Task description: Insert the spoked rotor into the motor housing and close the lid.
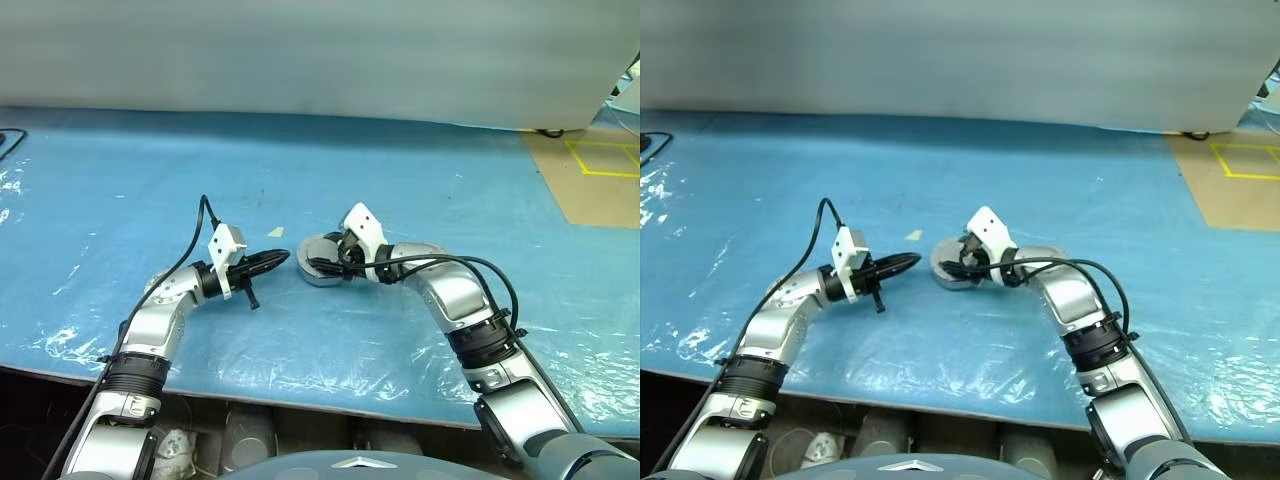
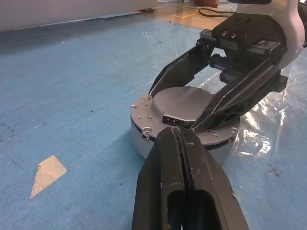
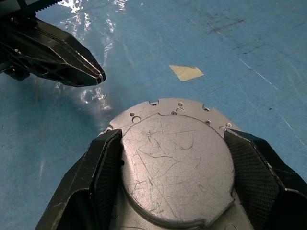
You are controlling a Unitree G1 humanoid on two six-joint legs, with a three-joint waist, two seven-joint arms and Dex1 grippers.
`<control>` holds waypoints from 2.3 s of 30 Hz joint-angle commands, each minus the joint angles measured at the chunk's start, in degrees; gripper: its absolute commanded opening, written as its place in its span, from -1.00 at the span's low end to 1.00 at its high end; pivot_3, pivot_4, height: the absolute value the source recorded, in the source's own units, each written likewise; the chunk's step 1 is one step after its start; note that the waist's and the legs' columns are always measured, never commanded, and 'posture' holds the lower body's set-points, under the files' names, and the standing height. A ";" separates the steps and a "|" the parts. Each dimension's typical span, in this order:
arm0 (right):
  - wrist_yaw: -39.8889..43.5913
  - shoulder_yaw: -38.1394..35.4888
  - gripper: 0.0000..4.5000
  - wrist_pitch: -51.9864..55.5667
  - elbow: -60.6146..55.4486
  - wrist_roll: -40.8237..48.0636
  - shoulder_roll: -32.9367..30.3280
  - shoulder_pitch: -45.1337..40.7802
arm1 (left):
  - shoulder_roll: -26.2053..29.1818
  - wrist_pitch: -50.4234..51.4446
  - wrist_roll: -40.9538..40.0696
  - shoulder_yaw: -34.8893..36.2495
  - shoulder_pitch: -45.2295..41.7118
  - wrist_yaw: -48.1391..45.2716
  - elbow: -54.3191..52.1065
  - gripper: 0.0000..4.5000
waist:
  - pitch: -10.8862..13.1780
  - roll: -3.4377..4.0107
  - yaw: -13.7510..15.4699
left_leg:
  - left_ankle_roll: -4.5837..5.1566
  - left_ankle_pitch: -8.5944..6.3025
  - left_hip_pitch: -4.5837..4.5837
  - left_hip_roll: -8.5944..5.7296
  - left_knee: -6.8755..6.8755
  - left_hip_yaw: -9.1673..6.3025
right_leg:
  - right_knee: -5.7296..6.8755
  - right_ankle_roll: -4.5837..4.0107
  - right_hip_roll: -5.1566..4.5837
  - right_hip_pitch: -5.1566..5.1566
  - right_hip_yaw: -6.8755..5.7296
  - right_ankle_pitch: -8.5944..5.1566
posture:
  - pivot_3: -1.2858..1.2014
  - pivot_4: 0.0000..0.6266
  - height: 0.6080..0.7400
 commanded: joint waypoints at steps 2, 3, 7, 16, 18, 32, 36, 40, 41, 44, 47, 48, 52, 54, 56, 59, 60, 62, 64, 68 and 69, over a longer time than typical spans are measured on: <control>-2.12 4.44 0.35 1.62 5.56 -3.55 -0.11 4.39 | -0.09 -1.24 -0.96 0.72 0.56 -0.18 -1.79 -1.00 | -0.04 -0.01 -0.44 | 0.00 0.00 0.02 0.00 -0.03 0.00 | -0.04 0.00 0.00 0.02 -0.01 0.00 | 0.03 -0.52 1.00; -2.70 4.10 0.35 1.58 5.81 -3.47 0.18 4.39 | -0.10 -1.67 -0.95 0.85 1.05 -0.18 -1.70 -1.00 | -0.04 -0.01 -0.56 | 0.00 0.00 0.02 0.00 -0.03 0.00 | -0.06 0.00 0.00 0.04 -0.01 0.00 | 0.03 -0.52 1.00; -4.46 2.66 0.35 2.72 6.01 -2.54 1.38 4.43 | -0.39 -2.52 -0.91 0.72 3.50 0.29 -2.70 -1.00 | -0.07 0.00 -0.76 | 0.00 0.00 0.13 0.01 -0.05 0.01 | -0.16 0.00 0.00 0.11 0.00 0.00 | 0.03 -0.52 1.00; -7.47 4.52 0.35 -2.06 7.84 -6.32 0.92 4.57 | -0.94 -6.12 0.03 1.54 7.27 2.99 -3.03 -1.00 | -0.11 -0.06 -0.71 | 0.02 -0.02 0.55 0.00 -0.47 0.06 | -0.28 0.04 0.00 0.31 0.14 -0.03 | 0.03 -0.52 1.00; -7.77 4.78 0.35 -3.00 8.17 -6.71 0.76 4.50 | -0.78 -6.43 -0.04 1.59 7.56 3.30 -2.94 -1.00 | -0.12 -0.09 -0.73 | 0.02 -0.02 0.70 0.00 -0.69 0.15 | -0.31 0.16 0.00 0.31 0.24 -0.10 | 0.03 -0.52 1.00; -7.63 4.66 0.35 -1.99 8.56 -6.14 0.95 4.19 | -1.63 -6.20 0.00 0.73 3.79 4.21 -1.37 -1.00 | -0.13 -0.08 -0.72 | 0.07 -0.05 0.92 -0.01 -0.93 0.26 | -0.31 0.42 0.00 0.30 0.40 -0.25 | 0.03 -0.52 1.00; -7.65 4.61 0.35 -1.82 8.27 -6.07 0.90 4.30 | -1.62 -7.02 4.05 -1.12 0.76 5.79 2.17 -1.00 | -0.13 -0.08 -0.74 | 0.11 -0.08 0.93 -0.01 -0.96 0.26 | -0.31 0.43 0.00 0.29 0.41 -0.25 | 0.03 -0.52 1.00; -7.79 4.43 0.35 -1.58 7.76 -5.99 0.72 4.45 | -2.34 -7.40 7.11 -2.08 -1.67 8.05 5.40 -1.00 | -0.13 -0.09 -0.78 | 0.07 -0.05 0.93 -0.01 -0.97 0.27 | -0.33 0.43 0.00 0.28 0.42 -0.26 | 0.03 -0.52 1.00; -7.78 4.39 0.35 -1.53 7.57 -5.96 0.66 4.47 | -2.56 -7.70 8.20 -2.53 -2.06 8.81 6.20 -1.00 | -0.13 -0.09 -0.77 | 0.07 -0.05 0.93 -0.01 -0.97 0.27 | -0.34 0.43 0.00 0.28 0.42 -0.26 | 0.03 -0.52 1.00; -7.57 4.31 0.35 -1.77 7.08 -5.88 0.47 4.54 | -3.70 -7.94 9.08 -3.52 -2.19 9.61 6.35 -1.00 | -0.14 -0.10 -0.75 | 0.07 -0.05 0.93 -0.01 -0.97 0.28 | -0.34 0.43 -0.01 0.29 0.43 -0.26 | 0.03 -0.52 1.00; -7.38 4.30 0.35 -1.87 6.86 -5.78 0.38 4.57 | -4.78 -8.30 8.29 -4.05 -1.72 8.58 5.17 -1.00 | -0.15 -0.10 -0.72 | 0.07 -0.05 0.93 -0.01 -0.97 0.28 | -0.35 0.43 -0.01 0.29 0.43 -0.26 | 0.03 -0.52 1.00; -7.34 4.31 0.35 -1.89 6.86 -5.78 0.36 4.57 | -4.99 -8.14 8.05 -4.21 -1.69 8.17 4.98 -1.00 | -0.14 -0.10 -0.72 | 0.08 -0.06 0.92 -0.01 -0.98 0.28 | -0.35 0.43 -0.01 0.29 0.44 -0.26 | 0.03 -0.52 1.00; -6.75 4.75 0.35 -1.83 6.37 -5.76 0.17 4.72 | -4.82 -6.45 8.70 -5.29 -1.76 7.12 5.25 -1.00 | -0.15 -0.09 -0.68 | 0.23 -0.14 0.92 -0.02 -1.02 0.28 | -0.35 0.44 -0.02 0.27 0.44 -0.26 | 0.03 -0.52 1.00; -6.56 4.89 0.35 -1.73 5.96 -5.69 0.04 4.82 | -4.38 -5.74 10.93 -5.73 -2.24 8.93 6.74 -1.00 | -0.16 -0.09 -0.62 | 0.23 -0.15 0.92 -0.02 -1.02 0.28 | -0.36 0.44 -0.03 0.28 0.44 -0.26 | 0.03 -0.52 1.00; -6.25 4.98 0.35 -1.62 5.62 -5.53 -0.13 4.88 | -4.01 -5.45 12.25 -6.02 -2.63 9.86 7.90 -1.00 | -0.21 -0.08 -0.57 | 0.24 -0.15 0.93 -0.03 -1.02 0.27 | -0.38 0.44 -0.04 0.30 0.44 -0.26 | 0.03 -0.52 1.00; -5.93 5.09 0.35 -1.49 5.19 -5.36 -0.34 5.05 | -3.70 -3.74 12.14 -6.58 -2.51 9.37 7.66 -1.00 | -0.29 -0.04 -0.56 | 0.25 -0.15 0.93 -0.07 -1.03 0.26 | -0.40 0.46 -0.08 0.31 0.46 -0.27 | 0.03 -0.52 1.00; -5.88 5.08 0.35 -1.43 5.06 -5.30 -0.37 5.11 | -3.57 -3.24 12.13 -6.80 -2.43 9.17 7.45 -1.00 | -0.33 -0.03 -0.54 | 0.24 -0.15 0.93 -0.08 -1.04 0.26 | -0.42 0.47 -0.09 0.31 0.46 -0.28 | 0.03 -0.52 1.00; -5.63 4.84 0.35 -1.08 4.46 -4.86 -0.47 5.28 | -3.31 -2.44 12.18 -7.42 -1.92 8.58 6.82 -1.00 | -0.37 -0.01 -0.52 | 0.25 -0.15 0.92 -0.08 -1.07 0.24 | -0.48 0.48 -0.09 0.31 0.46 -0.29 | 0.03 -0.52 1.00; -5.14 4.20 0.50 -0.61 3.75 -3.98 -0.49 5.44 | -3.36 -2.00 12.03 -7.67 -1.41 8.31 6.24 -1.00 | -0.39 0.01 -0.52 | 0.25 -0.15 0.90 -0.08 -1.09 0.24 | -0.52 0.49 -0.09 0.31 0.45 -0.29 | 0.03 -0.52 1.00; -4.37 3.44 0.97 -1.74 2.93 -3.45 -0.54 5.50 | -3.60 -1.16 11.31 -7.57 -0.88 7.90 5.28 -1.00 | -0.44 0.02 -0.48 | 0.24 -0.15 0.85 -0.08 -1.09 0.27 | -0.58 0.57 -0.09 0.32 0.46 -0.37 | 0.03 -0.52 1.00; -4.08 3.30 0.97 -2.17 2.75 -3.29 -0.53 5.50 | -3.62 -0.99 11.18 -7.52 -0.77 7.87 5.06 -1.00 | -0.44 0.02 -0.48 | 0.23 -0.15 0.82 -0.09 -1.09 0.28 | -0.60 0.59 -0.09 0.32 0.46 -0.38 | 0.03 -0.52 1.00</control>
